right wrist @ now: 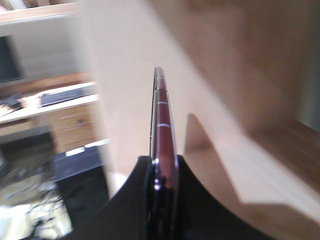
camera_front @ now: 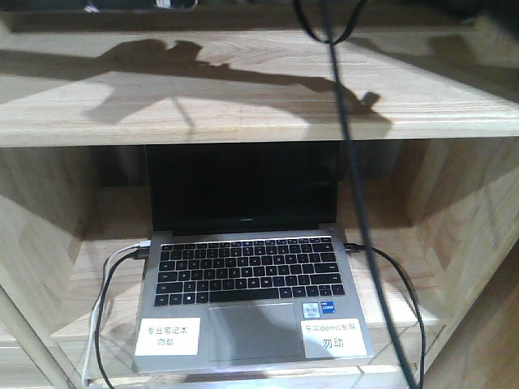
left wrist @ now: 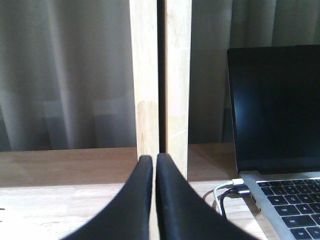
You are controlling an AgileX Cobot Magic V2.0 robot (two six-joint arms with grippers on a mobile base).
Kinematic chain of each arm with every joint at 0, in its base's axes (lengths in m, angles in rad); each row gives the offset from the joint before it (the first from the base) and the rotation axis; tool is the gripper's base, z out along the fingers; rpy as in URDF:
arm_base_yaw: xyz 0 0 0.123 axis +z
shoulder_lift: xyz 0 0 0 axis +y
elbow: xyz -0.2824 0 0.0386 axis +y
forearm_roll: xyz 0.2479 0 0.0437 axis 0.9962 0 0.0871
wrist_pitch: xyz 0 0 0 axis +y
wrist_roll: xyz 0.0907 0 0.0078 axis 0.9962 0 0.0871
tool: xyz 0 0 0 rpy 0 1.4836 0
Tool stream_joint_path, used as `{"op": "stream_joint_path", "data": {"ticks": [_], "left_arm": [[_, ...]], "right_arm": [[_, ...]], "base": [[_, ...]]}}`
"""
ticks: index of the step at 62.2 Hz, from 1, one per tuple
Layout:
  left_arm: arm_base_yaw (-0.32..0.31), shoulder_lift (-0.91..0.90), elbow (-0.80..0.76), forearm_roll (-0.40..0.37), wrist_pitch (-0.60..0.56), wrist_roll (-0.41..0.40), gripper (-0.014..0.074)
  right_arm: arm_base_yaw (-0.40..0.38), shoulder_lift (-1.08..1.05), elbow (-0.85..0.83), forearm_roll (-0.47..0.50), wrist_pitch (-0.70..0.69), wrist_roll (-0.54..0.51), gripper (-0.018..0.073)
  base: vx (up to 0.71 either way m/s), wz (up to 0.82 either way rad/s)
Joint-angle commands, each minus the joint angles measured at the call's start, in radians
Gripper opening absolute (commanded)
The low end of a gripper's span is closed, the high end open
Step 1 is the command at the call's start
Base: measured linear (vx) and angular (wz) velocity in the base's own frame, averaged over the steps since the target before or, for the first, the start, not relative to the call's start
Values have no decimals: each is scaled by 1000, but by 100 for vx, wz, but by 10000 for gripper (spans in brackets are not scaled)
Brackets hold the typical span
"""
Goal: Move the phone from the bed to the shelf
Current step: 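Raise the right gripper with the phone above the upper shelf, then lower the phone onto the upper shelf and open the right gripper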
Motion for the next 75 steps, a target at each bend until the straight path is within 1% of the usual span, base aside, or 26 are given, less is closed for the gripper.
{"op": "stream_joint_path", "data": {"ticks": [1,17,36,54,61,67,72,75], "left_arm": [[3,-7,-25,-10,-72,-9,1],[3,-7,-25,-10,-72,-9,1],[3,-7,-25,-10,-72,-9,1],[3,-7,-25,-10,-72,-9,1],[3,-7,-25,-10,-72,-9,1],[3,-7,-25,-10,-72,-9,1],[3,-7,-25,-10,-72,-9,1],[3,-7,-25,-10,-72,-9,1]], "right_arm": [[-1,-19,-35,70,-62,2,-2],[-3,35,-35,63,-103,2,-2],[-3,76,-35,-11,-107,2,-2],[-3,100,-35,-16,-121,2,15],[-3,100,-35,-16,-136,2,48],[-3,100,-35,-16,-144,2,105],[-3,100,-35,-16,-144,2,181],[-3,100,-35,-16,-145,2,246]], "base": [[0,0],[0,0],[0,0],[0,0],[0,0],[0,0],[0,0],[0,0]]}}
